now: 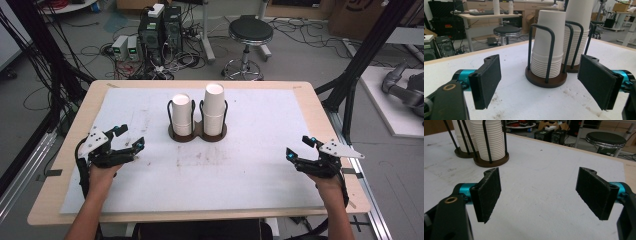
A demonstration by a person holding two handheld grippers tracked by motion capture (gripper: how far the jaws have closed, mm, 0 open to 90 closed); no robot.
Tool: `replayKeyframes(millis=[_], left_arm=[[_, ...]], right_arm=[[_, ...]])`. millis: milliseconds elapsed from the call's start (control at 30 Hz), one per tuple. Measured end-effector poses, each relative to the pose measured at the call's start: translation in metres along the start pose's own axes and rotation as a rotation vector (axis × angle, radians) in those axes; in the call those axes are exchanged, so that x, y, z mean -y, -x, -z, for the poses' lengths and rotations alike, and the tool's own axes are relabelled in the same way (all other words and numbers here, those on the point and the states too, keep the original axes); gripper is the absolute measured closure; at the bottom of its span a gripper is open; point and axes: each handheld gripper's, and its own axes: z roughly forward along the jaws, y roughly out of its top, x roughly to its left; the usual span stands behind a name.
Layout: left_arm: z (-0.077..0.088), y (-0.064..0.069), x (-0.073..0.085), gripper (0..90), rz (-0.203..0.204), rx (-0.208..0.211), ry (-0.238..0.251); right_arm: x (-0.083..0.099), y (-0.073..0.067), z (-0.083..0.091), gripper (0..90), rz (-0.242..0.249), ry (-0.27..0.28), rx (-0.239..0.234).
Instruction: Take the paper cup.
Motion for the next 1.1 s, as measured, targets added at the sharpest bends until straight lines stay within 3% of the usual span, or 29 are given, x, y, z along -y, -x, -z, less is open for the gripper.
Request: replayKeyframes(millis=[500,700,833,1100], left_arm=[[0.000,-0.001,0.002,19.0,-0.002,-0.004,-0.008],[0.000,0.000,0.003,19.0,-0.002,-0.002,-0.012],[0.002,0.000,0.003,19.0,-0.005,-0.004,-0.012],[0.002,-0.002,0.005,19.0,0.001,-0.009,-0.015]], right_arm=[[-0.003,-0.004,-0.002,20.7,-0.019,0.025,-0.025],[-0.009,-0.013,-0.007,20.7,-0.011,0.032,-0.058],[-0.014,-0.021,-0.011,20.7,0.020,0.031,-0.094],[-0.026,-0.039,-0.021,20.7,0.044,0.066,-0.146]])
